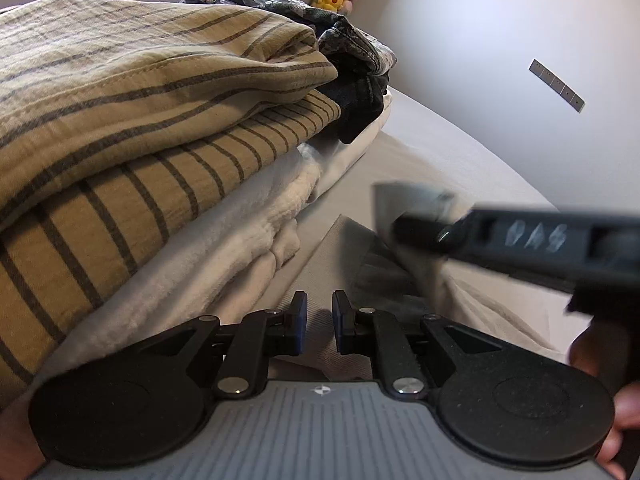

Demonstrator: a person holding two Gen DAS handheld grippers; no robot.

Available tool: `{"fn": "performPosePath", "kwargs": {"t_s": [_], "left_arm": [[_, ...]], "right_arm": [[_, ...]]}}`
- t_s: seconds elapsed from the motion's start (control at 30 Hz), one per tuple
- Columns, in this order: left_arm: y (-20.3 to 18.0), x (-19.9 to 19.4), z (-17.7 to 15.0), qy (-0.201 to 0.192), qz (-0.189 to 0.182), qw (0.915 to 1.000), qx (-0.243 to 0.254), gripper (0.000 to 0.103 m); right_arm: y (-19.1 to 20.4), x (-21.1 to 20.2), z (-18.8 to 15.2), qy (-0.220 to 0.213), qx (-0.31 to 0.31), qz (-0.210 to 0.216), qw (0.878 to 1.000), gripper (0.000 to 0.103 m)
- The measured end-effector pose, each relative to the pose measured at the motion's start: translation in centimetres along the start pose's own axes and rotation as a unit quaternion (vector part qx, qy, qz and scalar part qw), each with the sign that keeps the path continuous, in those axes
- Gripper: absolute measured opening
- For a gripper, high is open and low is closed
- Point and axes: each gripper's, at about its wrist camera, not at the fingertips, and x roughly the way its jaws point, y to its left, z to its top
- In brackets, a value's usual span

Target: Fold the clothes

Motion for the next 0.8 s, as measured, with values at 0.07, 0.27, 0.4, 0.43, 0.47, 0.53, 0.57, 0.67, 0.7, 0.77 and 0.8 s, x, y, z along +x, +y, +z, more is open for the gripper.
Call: {"fn": "performPosePath", "kwargs": {"t_s": [0.07,0.27,0.4,0.43,0.47,0.53,0.57,0.67,0.7,0.77,0.8], "left_arm": [[-0.2,0.0,-0.1,-0.001,0.003,1.0000,0.001,0.015],[-0.5,-0.2,-0.3,0.000,0.010,0.9999,0.005,0.015],[-0.1,-0.7,-0.1,-0.003,-0.003,0.9999,-0.013,0.015],[0.0,-0.8,-0.2,-0.003,-0.008,0.9998,-0.019,0.016],[0.2,-1.0,-0.2,-0.003,-0.013,0.9996,-0.025,0.017],[0.5,-1.4,-0.4,-0.001,-0.024,0.9989,-0.039,0.021],[0.8,-1.6,-0.5,0.000,-0.030,0.9984,-0.047,0.022],[1.5,-1.9,-0.9,0.014,-0.058,0.9952,-0.078,0.031],[1.6,-1.9,-1.1,0.020,-0.069,0.9933,-0.090,0.034],[1.5,-1.6,-1.1,0.027,-0.087,0.9900,-0.107,0.057],[1.4,-1.3,-1.0,0.030,-0.094,0.9887,-0.113,0.060]], "right_arm": [[0.1,0.4,-0.9,0.019,-0.003,0.009,1.000,0.011],[-0.1,1.8,-2.1,0.057,0.011,0.019,0.998,0.013],[-0.4,0.3,-2.1,0.045,0.025,0.028,0.998,0.027],[-0.5,-0.5,-2.0,0.040,0.024,0.027,0.999,0.028],[-0.5,-1.2,-1.9,0.035,0.022,0.026,0.999,0.028],[-1.0,-3.3,-2.1,0.026,0.018,0.018,0.999,0.028],[-1.3,-4.3,-2.2,0.021,0.017,0.014,1.000,0.028],[-2.7,-7.8,-3.1,0.008,0.012,-0.008,1.000,0.032],[-3.5,-9.3,-3.9,0.002,0.014,-0.022,1.000,0.033],[-5.0,-12.2,-5.6,-0.010,0.020,-0.052,0.998,0.036],[-5.8,-13.7,-6.5,-0.016,0.022,-0.067,0.997,0.039]]}}
